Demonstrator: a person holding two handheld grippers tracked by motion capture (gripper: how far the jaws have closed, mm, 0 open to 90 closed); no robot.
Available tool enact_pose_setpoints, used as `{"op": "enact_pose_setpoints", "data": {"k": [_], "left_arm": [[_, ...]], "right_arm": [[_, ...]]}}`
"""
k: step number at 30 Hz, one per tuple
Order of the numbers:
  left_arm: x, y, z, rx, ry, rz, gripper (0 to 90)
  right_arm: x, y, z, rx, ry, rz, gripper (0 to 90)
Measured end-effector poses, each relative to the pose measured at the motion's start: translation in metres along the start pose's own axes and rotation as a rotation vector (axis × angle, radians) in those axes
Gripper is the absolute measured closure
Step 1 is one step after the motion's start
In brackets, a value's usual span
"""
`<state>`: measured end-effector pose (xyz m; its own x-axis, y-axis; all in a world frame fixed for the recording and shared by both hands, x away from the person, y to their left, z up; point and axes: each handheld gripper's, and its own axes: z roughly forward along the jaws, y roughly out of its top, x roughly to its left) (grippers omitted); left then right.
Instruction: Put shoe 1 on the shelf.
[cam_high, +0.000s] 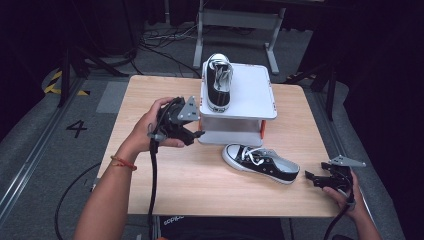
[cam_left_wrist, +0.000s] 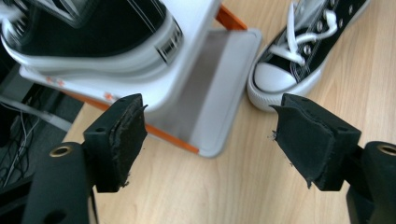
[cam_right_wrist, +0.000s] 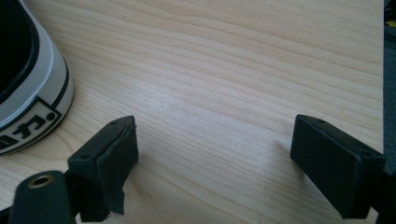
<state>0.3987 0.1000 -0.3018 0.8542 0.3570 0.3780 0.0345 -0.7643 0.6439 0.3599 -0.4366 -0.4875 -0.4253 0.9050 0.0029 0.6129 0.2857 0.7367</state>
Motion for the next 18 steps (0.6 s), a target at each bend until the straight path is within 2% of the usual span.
{"op": "enact_pose_setpoints", "data": {"k": [4,6,8,10,11,16,18], "left_arm": [[-0.013,-0.021,-0.002,-0.014,0.004,-0.051,26.3],[-0.018,-0.031,-0.002,-0.013,-0.008,-0.075,24.9],[-0.021,-0.036,-0.002,-0.010,-0.004,-0.083,24.6],[-0.028,-0.055,0.002,0.008,-0.030,-0.127,24.5],[-0.028,-0.055,0.002,0.008,-0.030,-0.127,24.3],[-0.046,-0.097,0.022,0.071,-0.084,-0.198,23.5],[-0.052,-0.110,0.026,0.097,-0.085,-0.213,23.5]], "right_arm": [[0.000,0.000,0.000,0.001,0.001,-0.001,15.5],[0.000,0.000,0.000,0.001,0.001,-0.002,15.4],[0.000,0.000,0.000,0.000,0.002,-0.003,15.4],[0.000,0.000,0.000,0.001,0.002,-0.002,15.4],[0.000,0.000,0.000,0.001,0.002,-0.002,15.4],[-0.001,0.000,0.000,0.001,0.004,-0.005,15.4],[-0.001,0.000,0.001,0.001,0.006,-0.005,15.4]]}}
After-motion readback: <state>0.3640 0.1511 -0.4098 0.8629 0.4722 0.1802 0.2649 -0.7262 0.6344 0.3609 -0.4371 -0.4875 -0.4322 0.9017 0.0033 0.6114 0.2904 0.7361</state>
